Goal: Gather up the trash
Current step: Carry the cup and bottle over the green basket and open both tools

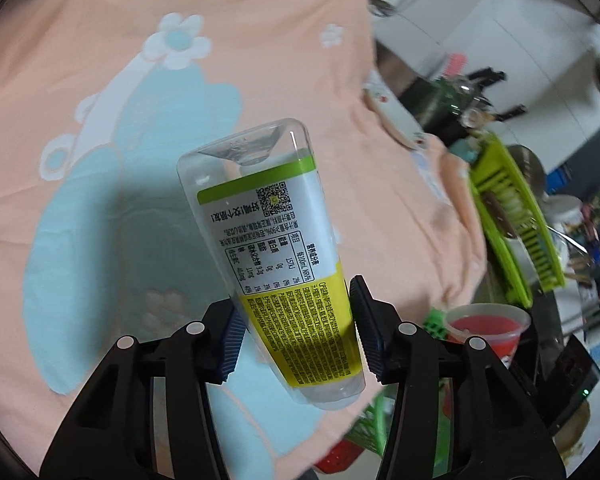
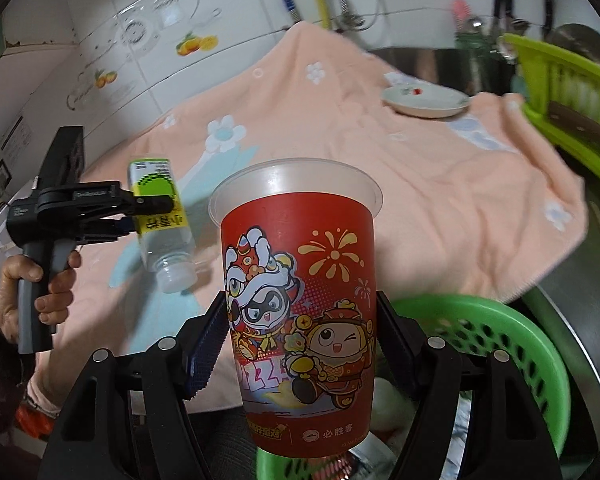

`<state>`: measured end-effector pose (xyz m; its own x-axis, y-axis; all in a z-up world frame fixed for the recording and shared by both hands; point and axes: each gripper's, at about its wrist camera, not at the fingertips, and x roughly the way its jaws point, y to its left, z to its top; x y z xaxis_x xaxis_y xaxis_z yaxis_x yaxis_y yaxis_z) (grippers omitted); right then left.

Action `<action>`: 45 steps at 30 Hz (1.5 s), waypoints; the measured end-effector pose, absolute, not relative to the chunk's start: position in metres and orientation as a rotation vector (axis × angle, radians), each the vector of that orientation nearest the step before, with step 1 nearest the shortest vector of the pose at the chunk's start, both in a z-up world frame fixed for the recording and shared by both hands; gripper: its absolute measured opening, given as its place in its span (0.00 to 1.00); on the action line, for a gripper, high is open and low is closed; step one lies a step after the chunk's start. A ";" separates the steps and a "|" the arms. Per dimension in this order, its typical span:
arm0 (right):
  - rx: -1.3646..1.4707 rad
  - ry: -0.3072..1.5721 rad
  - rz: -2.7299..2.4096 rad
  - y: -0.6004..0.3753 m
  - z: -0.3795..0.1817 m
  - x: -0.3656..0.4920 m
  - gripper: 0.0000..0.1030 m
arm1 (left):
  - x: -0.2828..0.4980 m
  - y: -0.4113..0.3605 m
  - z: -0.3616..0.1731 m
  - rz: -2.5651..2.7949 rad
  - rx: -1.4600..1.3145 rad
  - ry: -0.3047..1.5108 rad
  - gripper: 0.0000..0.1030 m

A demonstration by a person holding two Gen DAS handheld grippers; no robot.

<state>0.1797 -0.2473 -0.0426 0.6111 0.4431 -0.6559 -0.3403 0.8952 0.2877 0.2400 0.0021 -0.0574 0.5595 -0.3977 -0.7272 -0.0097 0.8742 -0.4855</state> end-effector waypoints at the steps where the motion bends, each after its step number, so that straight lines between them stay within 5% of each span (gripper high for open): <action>1: 0.147 0.789 0.437 -0.253 -0.042 0.174 0.66 | 0.237 -0.003 -0.053 -0.260 -0.466 0.951 0.48; 20: 0.180 0.795 0.106 -0.346 -0.052 0.096 0.67 | 0.200 -0.117 -0.027 -0.565 -0.352 0.954 0.47; 28: 0.223 0.793 0.088 -0.358 -0.059 0.078 0.74 | 0.196 -0.151 -0.022 -0.614 -0.284 0.960 0.47; 45: 0.282 0.763 0.056 -0.377 -0.058 0.056 0.79 | 0.193 -0.198 -0.047 -0.655 -0.190 1.031 0.45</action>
